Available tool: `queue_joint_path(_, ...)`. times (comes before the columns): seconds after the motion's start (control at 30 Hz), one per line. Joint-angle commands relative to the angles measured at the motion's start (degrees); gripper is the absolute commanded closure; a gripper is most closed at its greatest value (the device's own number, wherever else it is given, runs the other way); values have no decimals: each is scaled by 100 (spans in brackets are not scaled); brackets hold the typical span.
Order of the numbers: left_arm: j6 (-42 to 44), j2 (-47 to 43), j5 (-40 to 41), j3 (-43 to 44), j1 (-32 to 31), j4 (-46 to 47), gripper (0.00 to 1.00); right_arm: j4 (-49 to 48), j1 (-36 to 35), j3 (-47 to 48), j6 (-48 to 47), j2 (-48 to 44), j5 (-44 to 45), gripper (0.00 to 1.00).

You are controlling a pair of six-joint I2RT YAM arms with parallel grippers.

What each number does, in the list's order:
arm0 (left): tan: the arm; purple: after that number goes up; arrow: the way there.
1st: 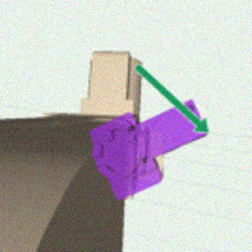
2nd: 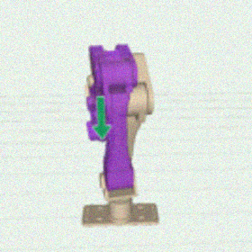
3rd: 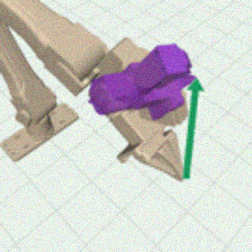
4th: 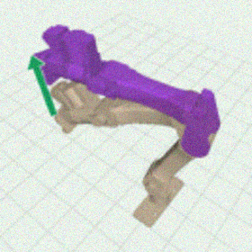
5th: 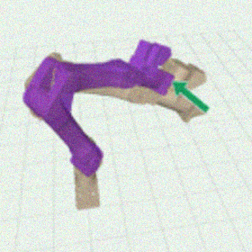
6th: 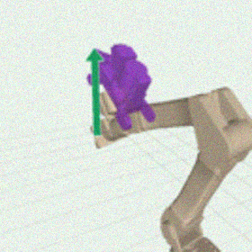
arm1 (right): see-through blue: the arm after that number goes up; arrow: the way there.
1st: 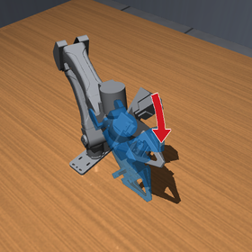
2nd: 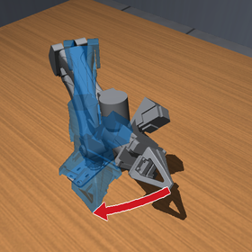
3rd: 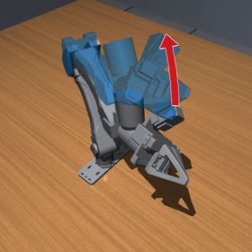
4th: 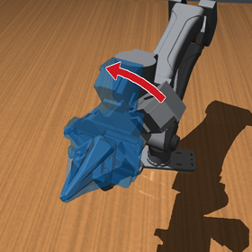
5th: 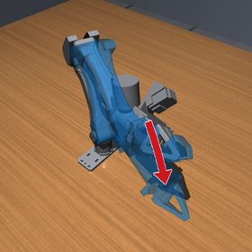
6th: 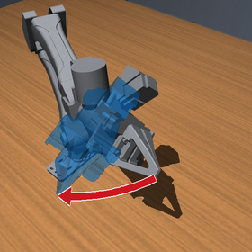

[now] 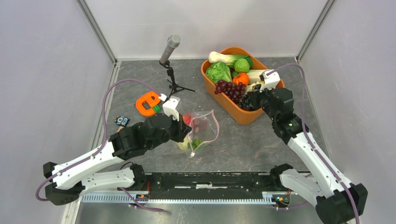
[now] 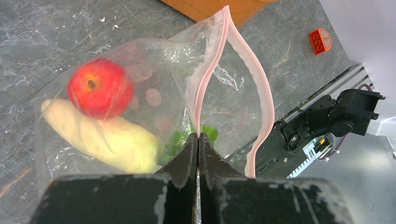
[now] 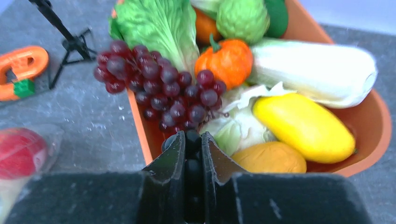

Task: Place the food in the zip-top bag and seal the zipper
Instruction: Place the fake fruit in the zipper food storage bag.

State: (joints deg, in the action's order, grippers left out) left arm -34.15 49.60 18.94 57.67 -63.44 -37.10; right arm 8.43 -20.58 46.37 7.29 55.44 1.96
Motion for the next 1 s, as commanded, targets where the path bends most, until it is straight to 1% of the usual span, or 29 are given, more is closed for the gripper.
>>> queue_joint_path(0.0, 183, 53, -21, -8, 1, 239, 98, -523, -10, 113, 91, -314, -17, 91)
queue_joint_path(0.07, 185, 66, -30, -10, 1, 245, 98, -585, -4, 103, 117, -407, -156, 91)
queue_joint_path(0.2, 186, 59, -27, -19, 3, 269, 98, -974, -8, 59, 212, -680, -747, 91)
queue_joint_path(0.33, 182, 62, -46, -19, 3, 274, 98, -1197, -7, 163, 54, -997, -641, 91)
queue_joint_path(0.43, 195, 70, -47, -19, -1, 301, 98, -1155, -8, 484, 73, -1026, -966, 91)
queue_joint_path(0.6, 185, 128, -83, -10, 3, 353, 98, -1762, -12, 530, 712, -1038, -2475, 90)
queue_joint_path(0.73, 152, 144, -66, 7, 3, 359, 98, -2812, -24, 177, 1644, -995, -3676, 90)
queue_joint_path(0.83, 69, 97, 68, 14, 5, 353, 98, -3369, -80, -130, 2078, -983, -4175, 90)
queue_joint_path(0.97, -19, -23, 220, 12, -1, 385, 98, -3213, -315, -225, 1946, -907, -4404, 89)
